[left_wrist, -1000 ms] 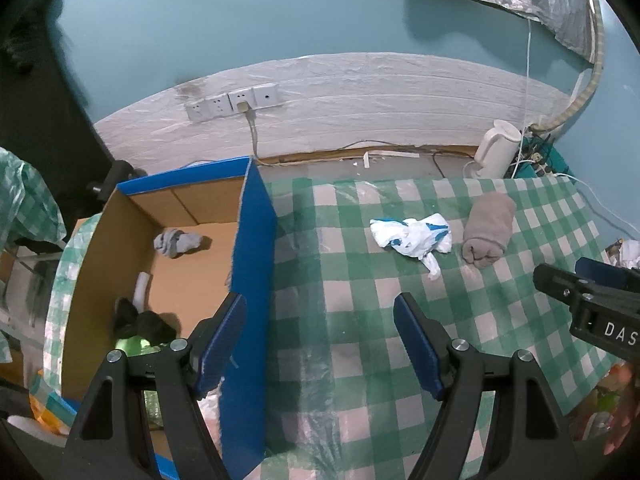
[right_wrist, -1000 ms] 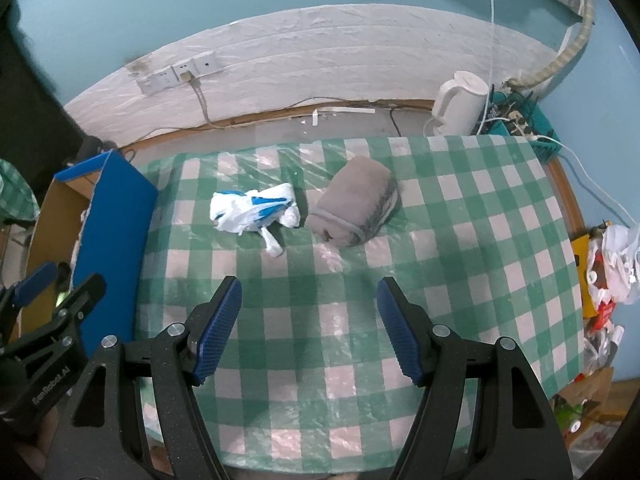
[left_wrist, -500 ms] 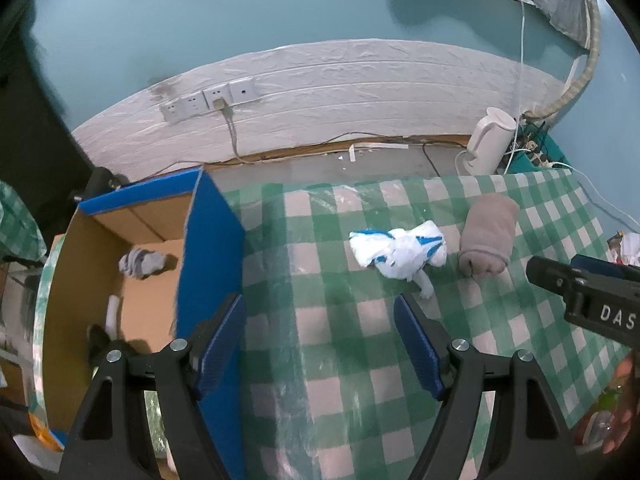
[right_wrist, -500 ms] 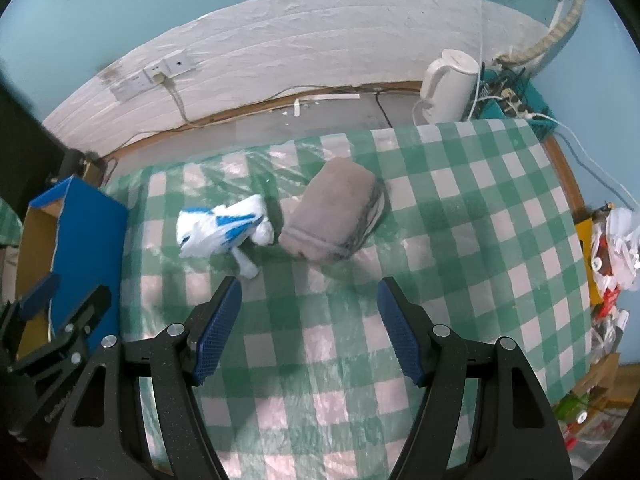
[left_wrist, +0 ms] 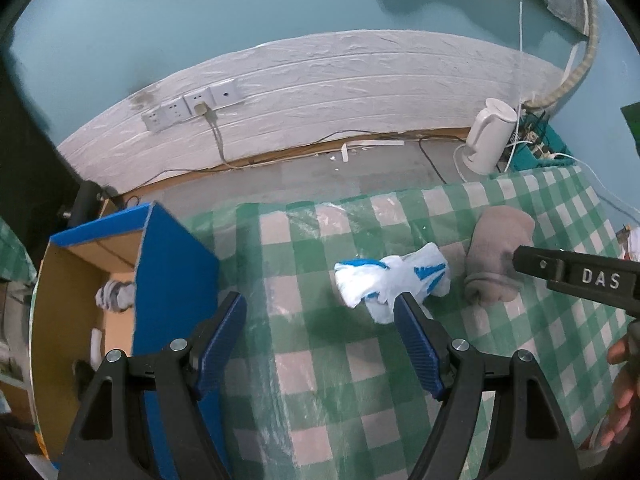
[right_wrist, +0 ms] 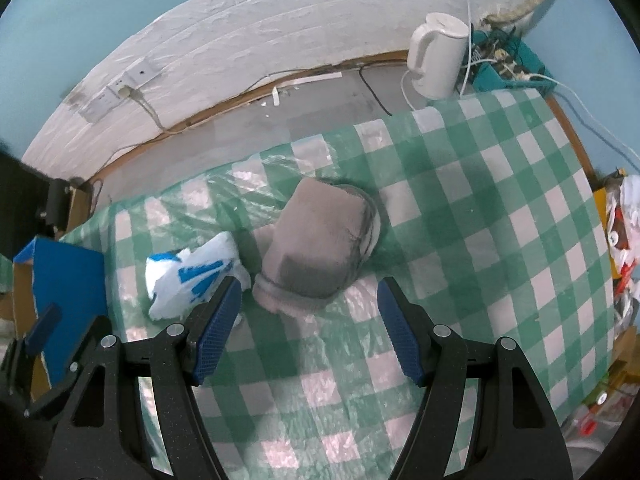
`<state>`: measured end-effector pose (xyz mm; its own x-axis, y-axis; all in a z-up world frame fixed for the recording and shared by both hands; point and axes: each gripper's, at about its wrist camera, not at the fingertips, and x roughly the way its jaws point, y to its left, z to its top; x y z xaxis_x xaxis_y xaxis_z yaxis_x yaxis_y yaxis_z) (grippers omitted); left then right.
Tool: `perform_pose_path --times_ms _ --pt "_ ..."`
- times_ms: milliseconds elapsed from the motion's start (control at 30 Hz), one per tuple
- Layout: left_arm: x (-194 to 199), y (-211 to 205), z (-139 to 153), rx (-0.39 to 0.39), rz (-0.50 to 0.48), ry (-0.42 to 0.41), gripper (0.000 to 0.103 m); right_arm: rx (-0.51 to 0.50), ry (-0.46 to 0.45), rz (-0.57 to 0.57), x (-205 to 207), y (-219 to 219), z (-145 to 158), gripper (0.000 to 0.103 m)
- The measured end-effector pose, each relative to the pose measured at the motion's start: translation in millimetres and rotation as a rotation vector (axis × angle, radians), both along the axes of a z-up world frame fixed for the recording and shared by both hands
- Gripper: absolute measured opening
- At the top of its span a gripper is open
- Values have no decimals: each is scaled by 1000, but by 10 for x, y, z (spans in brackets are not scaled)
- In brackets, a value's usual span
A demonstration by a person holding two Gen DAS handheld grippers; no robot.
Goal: Organize soft objects
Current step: 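Grasp the grey rolled towel with the right gripper while the left gripper grasps the white bag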
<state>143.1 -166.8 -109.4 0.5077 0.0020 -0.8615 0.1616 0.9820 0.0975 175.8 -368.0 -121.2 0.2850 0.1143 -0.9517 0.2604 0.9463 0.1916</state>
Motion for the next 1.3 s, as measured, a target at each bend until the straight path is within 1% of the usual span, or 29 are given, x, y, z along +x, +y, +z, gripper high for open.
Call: perform_pose_path --times_ms 100,267,367,433,533,600,800,900,933,1000,1067,1200,1300 --pt "62 -52 -35 7 -23 -2 78 4 7 -6 89 -31 -54 71" --pt "169 -180 -120 45 -69 -14 78 -10 32 -15 215 -77 -200 71" --pt "216 -248 -158 51 -103 -22 78 20 46 -33 247 -99 -312 71" --pt "248 -291 -177 64 -123 -36 78 32 59 -26 270 -76 -385 71" --pt "283 -345 -212 91 -153 -44 78 20 69 -5 309 -34 -469 71" --pt "297 -357 -238 102 -165 -44 78 18 76 -11 332 -26 -525 72" --pt "351 -397 -313 101 -198 -38 78 1 86 -21 379 -30 -620 73" --pt "370 -438 -370 100 -215 -29 78 8 72 -17 364 -44 -620 72" --pt "376 -450 -393 95 -222 -22 78 17 64 -17 353 -57 -618 72" --pt "387 -480 -438 84 -237 -4 78 38 52 -22 338 -78 -613 63" --pt "397 -489 -485 75 -250 11 78 54 46 -36 315 -112 -601 59" --pt "402 -503 -537 45 -280 27 82 54 39 -52 262 -152 -587 55" --pt "413 -538 -577 52 -292 32 82 53 43 -53 232 -168 -577 54"
